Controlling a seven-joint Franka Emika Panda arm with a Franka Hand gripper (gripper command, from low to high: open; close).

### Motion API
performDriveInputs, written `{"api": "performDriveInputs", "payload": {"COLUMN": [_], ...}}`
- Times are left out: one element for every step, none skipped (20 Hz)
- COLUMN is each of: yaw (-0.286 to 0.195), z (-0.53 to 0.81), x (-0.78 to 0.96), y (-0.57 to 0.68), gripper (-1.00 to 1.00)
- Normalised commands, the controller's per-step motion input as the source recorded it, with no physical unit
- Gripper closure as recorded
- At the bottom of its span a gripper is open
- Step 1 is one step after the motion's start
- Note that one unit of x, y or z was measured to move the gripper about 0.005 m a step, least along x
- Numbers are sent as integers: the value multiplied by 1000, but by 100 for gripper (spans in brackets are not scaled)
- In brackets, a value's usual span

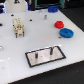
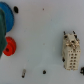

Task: Insert the blue gear onto the right peg, followed by the red gear

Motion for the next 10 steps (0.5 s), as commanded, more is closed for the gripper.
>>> {"api": "performDriveInputs", "payload": {"yaw": [0,0,0,0,0,0,0,0,0,0], "z": [5,4,5,4,7,4,9,9,4,2], "x": [-255,-265,-286,-304,-279,-253,-240,-189,-181,-284], "y": [644,638,633,612,648,648,677,706,726,711], "gripper": [-100,-100,-100,-100,-100,-100,-100,-100,-100,-100]}}
